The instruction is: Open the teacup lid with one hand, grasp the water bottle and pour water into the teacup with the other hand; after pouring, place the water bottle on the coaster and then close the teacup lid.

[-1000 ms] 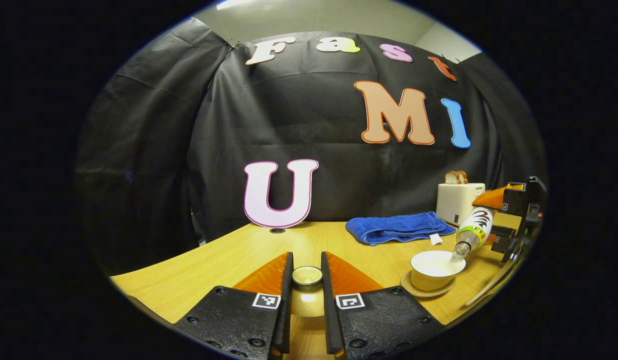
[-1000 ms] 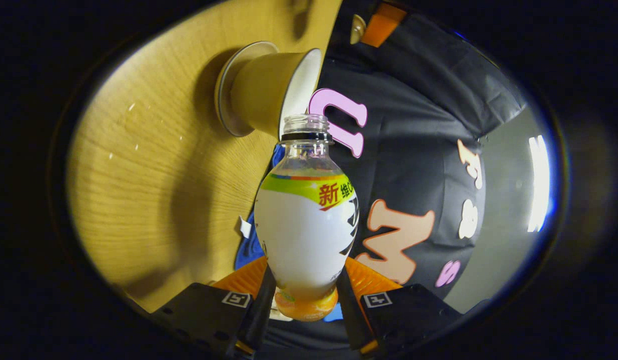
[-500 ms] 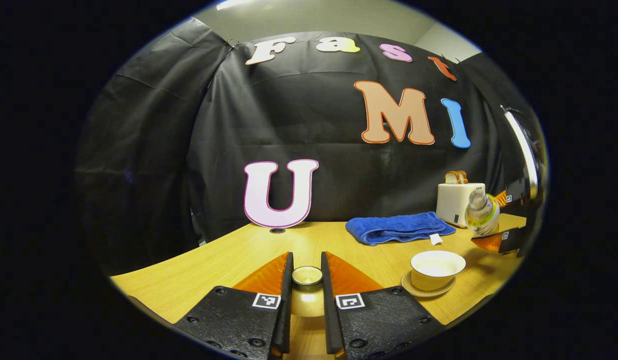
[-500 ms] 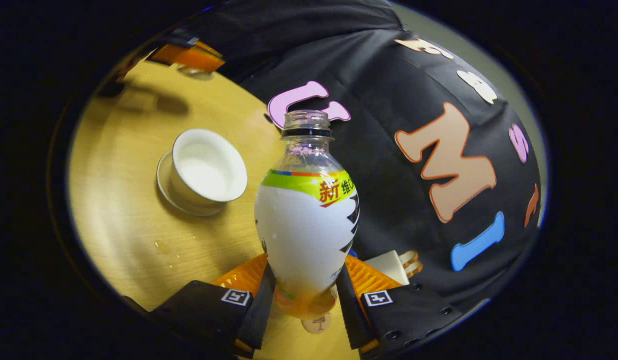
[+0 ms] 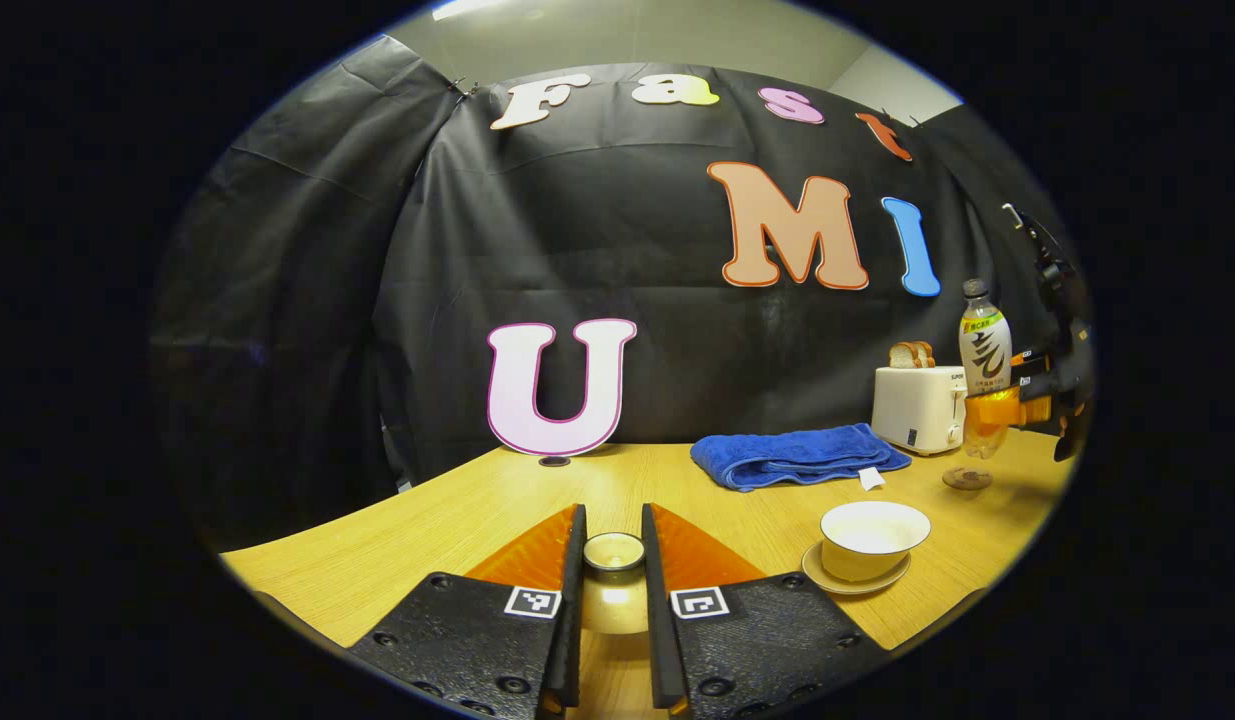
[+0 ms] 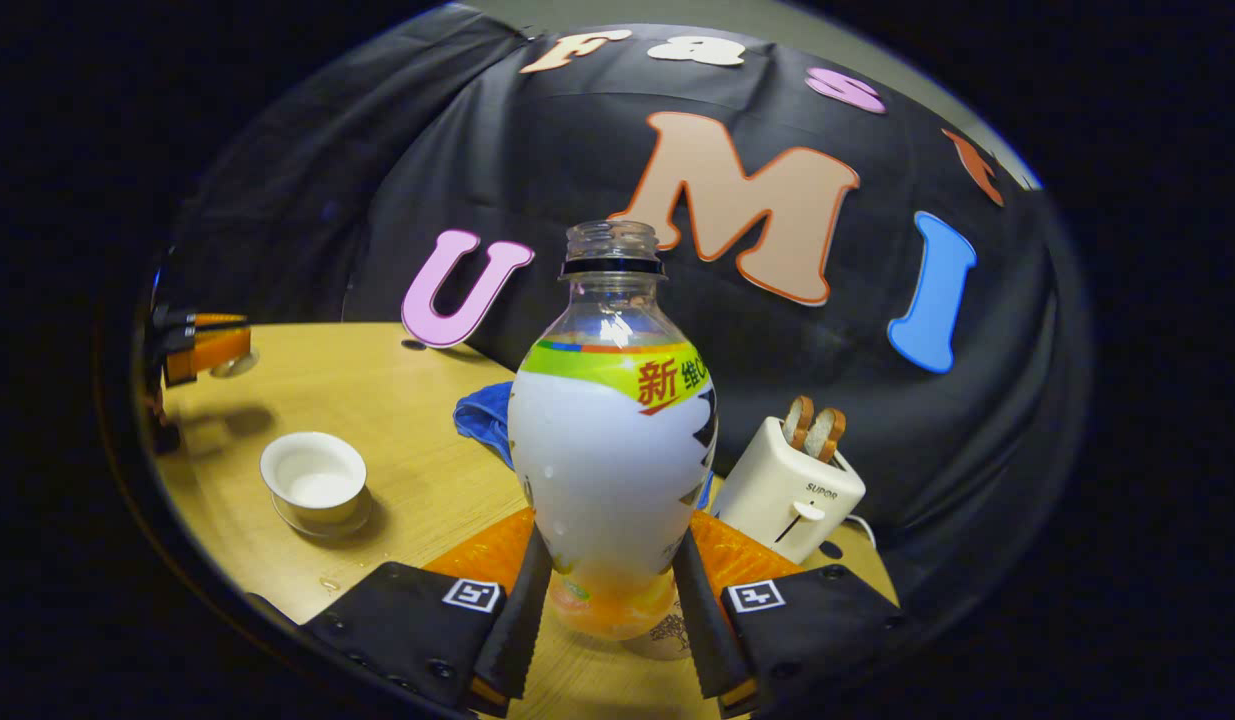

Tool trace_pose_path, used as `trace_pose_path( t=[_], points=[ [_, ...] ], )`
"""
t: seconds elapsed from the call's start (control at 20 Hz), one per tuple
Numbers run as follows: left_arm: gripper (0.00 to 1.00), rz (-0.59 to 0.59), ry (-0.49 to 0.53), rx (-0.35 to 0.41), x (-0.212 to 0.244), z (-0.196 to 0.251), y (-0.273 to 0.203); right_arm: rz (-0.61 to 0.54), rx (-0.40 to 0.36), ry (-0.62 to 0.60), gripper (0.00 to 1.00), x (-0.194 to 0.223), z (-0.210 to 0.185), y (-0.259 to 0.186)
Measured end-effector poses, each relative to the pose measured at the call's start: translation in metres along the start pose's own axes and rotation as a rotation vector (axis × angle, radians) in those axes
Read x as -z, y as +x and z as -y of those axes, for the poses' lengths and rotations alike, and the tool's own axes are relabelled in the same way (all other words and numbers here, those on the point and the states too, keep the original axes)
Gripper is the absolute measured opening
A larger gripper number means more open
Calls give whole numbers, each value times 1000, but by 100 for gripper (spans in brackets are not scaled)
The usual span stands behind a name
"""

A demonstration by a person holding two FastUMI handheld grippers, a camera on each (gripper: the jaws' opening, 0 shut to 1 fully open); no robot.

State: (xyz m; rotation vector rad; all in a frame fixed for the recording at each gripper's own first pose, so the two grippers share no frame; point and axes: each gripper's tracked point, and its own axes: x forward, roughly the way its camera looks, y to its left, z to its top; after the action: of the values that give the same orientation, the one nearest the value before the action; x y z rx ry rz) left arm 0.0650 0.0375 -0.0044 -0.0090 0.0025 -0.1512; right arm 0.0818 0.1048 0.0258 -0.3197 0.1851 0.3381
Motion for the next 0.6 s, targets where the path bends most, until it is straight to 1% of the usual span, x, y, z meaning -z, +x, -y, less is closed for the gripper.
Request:
trace_pose_path(
  t=[0.05,0.1,0.25,0.45,0.6],
  points=[
    [25,0,0,0,0,0,0,-7,10,43,67,6,6,5],
    [25,0,0,0,0,0,0,-11,16,80,69,11,13,9],
    [25,0,0,0,0,0,0,-22,38,180,68,28,35,18],
    [25,0,0,0,0,0,0,-46,53,260,67,54,54,28],
    [25,0,0,0,0,0,0,-62,62,280,68,70,62,37]
  ],
)
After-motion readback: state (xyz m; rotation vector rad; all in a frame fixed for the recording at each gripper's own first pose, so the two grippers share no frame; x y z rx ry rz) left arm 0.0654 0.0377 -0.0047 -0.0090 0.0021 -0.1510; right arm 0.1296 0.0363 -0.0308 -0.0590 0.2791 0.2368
